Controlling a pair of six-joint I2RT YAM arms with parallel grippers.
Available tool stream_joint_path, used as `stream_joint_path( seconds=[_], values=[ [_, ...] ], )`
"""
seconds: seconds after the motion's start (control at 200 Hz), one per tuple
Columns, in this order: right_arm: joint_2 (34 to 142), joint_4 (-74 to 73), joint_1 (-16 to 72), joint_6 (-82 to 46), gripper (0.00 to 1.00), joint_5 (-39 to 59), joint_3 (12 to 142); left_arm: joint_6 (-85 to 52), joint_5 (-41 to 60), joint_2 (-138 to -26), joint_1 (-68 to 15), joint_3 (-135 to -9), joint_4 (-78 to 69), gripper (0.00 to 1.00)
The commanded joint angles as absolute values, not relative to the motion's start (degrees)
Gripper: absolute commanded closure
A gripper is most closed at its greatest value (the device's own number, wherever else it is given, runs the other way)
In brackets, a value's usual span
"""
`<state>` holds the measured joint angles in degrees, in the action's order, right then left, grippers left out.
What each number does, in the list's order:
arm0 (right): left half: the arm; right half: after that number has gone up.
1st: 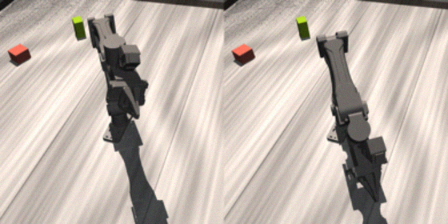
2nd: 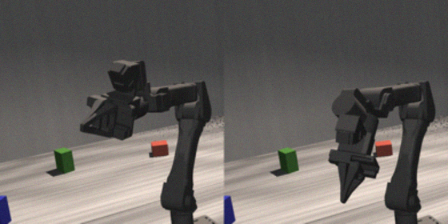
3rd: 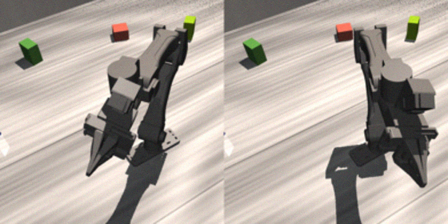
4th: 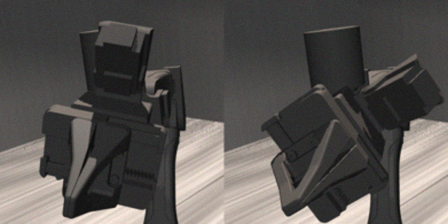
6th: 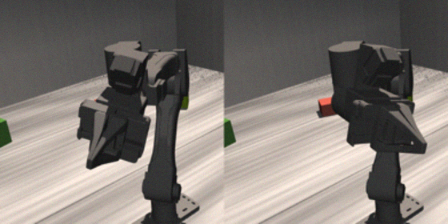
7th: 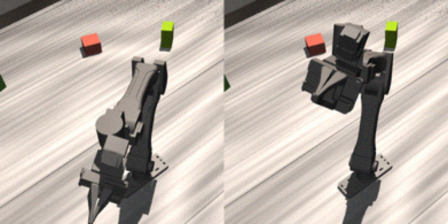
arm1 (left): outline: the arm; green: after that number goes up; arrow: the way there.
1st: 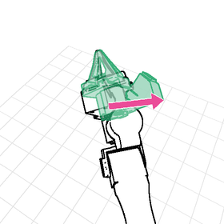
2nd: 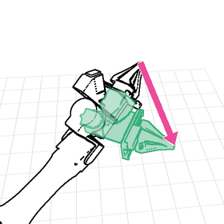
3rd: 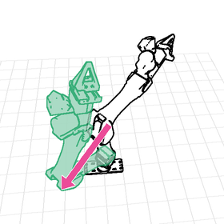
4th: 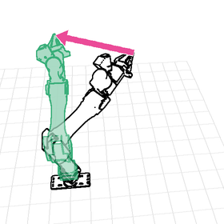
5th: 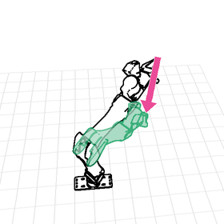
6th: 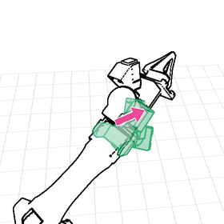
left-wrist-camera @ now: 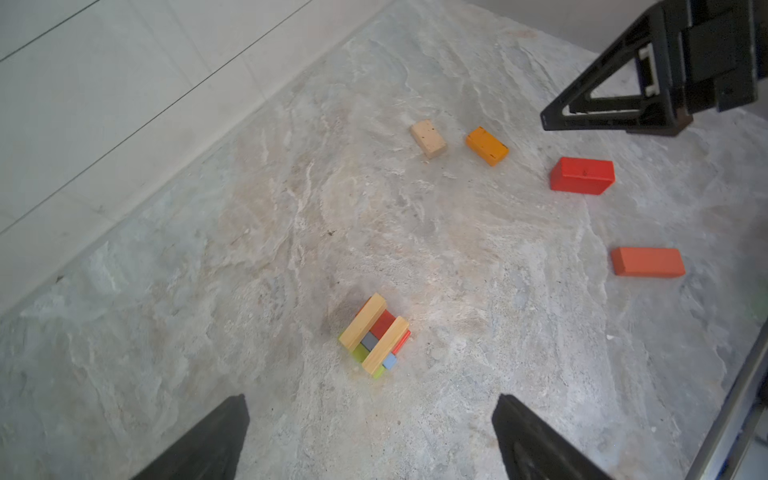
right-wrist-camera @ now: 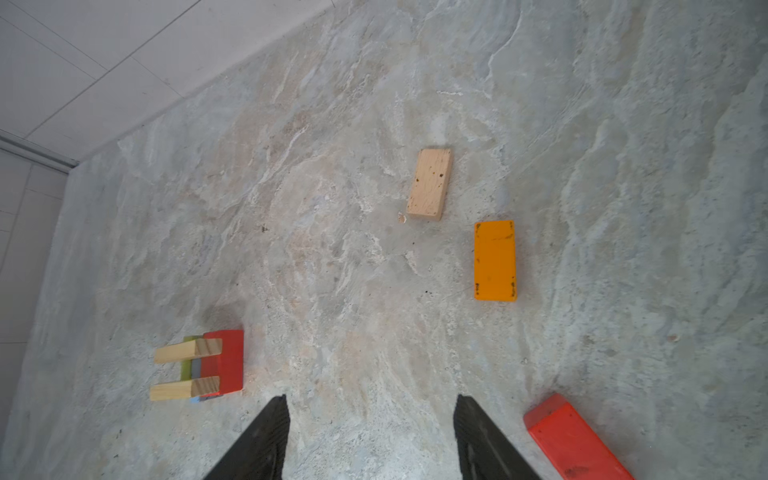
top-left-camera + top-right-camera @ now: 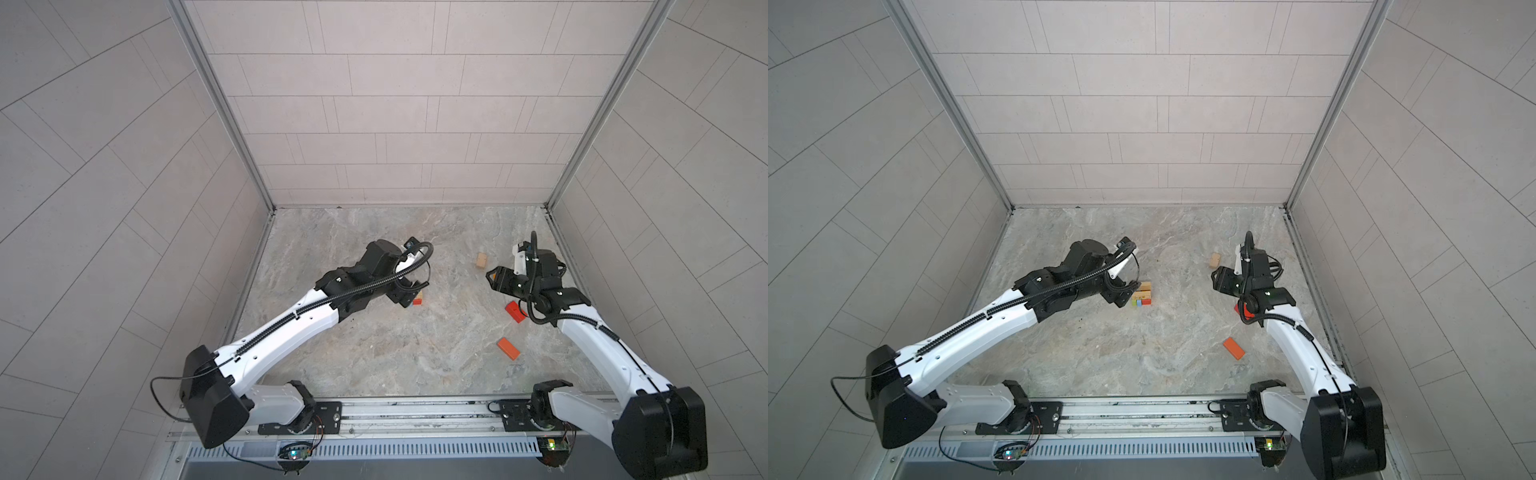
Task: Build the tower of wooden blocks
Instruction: 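Open the left gripper and raise both grippers away from the structure, then reach the right gripper to the plain pale wood block and grasp it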
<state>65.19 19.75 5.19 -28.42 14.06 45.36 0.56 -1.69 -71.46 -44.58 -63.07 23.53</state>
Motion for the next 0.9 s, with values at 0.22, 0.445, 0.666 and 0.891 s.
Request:
stream_joint_path(
  seconds=[0.22, 0.445, 0.666, 0.891],
  values=[
    [81.36, 27.62, 5.02, -24.86, 0.37, 5.31, 59.34, -28.37, -9.73, -61.61, -43.63, -44.05, 8.38, 0.00],
    [90.52, 28.12, 5.23, -25.05, 0.43, 4.31, 65.66, -30.66, -17.61, -61.19, -43.51, -35.73, 6.68, 0.00],
    [101.84, 34.99, 7.31, -24.69, 0.44, 3.36, 77.34, -40.96, -33.13, -59.24, -43.51, -28.69, 3.81, 0.00],
    [111.24, 36.45, 8.85, -26.28, 0.44, 1.74, 85.13, -39.07, -35.88, -53.86, -43.15, -25.22, 3.73, 0.00]
  ],
)
